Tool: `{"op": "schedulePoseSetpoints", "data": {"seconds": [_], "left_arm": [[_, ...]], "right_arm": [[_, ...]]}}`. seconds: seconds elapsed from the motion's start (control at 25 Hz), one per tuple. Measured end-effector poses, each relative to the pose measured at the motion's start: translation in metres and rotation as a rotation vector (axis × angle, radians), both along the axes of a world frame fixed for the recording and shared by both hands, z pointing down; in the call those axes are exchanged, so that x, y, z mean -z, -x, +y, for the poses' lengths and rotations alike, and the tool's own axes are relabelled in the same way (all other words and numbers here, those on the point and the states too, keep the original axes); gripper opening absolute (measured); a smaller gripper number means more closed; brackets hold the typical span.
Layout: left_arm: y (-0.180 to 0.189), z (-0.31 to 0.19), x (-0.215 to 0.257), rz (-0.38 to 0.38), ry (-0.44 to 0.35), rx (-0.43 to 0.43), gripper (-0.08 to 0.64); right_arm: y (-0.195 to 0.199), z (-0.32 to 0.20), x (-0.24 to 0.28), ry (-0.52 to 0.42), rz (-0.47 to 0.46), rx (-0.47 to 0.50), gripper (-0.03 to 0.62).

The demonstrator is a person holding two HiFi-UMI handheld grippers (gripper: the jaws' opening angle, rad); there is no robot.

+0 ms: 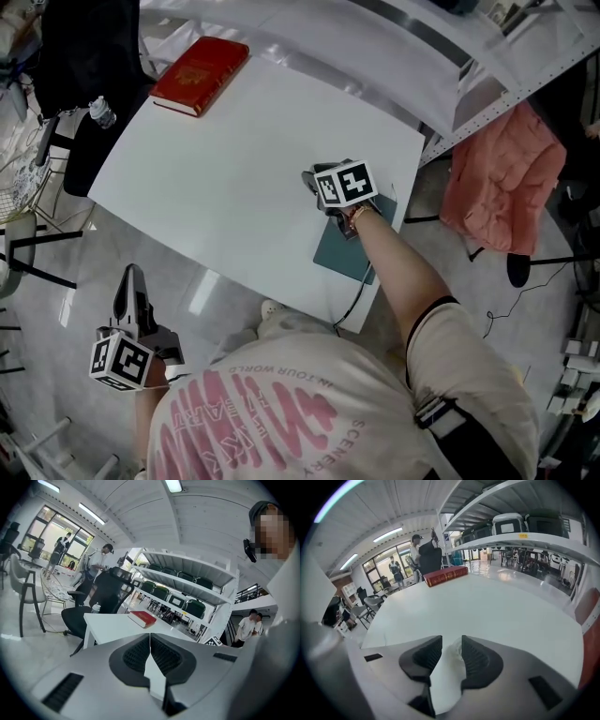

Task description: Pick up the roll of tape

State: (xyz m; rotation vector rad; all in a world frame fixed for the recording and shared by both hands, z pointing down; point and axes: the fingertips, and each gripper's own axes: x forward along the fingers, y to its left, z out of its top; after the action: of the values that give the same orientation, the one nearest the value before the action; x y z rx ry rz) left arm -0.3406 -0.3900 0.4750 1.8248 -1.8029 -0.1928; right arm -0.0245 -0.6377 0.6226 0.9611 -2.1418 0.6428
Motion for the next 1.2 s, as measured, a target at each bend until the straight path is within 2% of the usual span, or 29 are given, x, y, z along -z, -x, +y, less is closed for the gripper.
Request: {"op": "schedulePoseSetpoints", "data": {"seconds": [0.2, 0.52, 0.68, 0.88, 1.0, 1.2], "left_arm": [[0.003, 0.001, 0.000, -0.001, -0.002, 0.015, 0.025], [0.000, -0.001, -0.002, 0.004, -0.009, 0.016, 0.025], [-0.003, -0.002, -0.005, 0.007, -0.001, 0.005, 0.025], [-0.009, -0.004, -0.007, 0.018, -0.010, -0.006, 0.025], [-0.010, -0.004, -0.007, 0.018, -0.007, -0.005, 0.025], [-0.009, -0.003, -0.008, 0.018, 0.006, -0.006, 0.025]], "right_arm": [[0.003, 0.002, -0.009, 0.021, 0.079, 0.025, 0.139], [-0.015, 0.000, -0.014, 0.027, 0.147, 0.010, 0.152], [-0.016, 0.001, -0.014, 0.017, 0.186, 0.033, 0.150], [-0.016, 0.003, -0.015, 0.002, 0.191, 0.063, 0.149], [-0.016, 0.002, -0.016, 0.027, 0.175, 0.053, 0.139], [-0.015, 0.004, -0.015, 0.046, 0.187, 0.057, 0.086]]}}
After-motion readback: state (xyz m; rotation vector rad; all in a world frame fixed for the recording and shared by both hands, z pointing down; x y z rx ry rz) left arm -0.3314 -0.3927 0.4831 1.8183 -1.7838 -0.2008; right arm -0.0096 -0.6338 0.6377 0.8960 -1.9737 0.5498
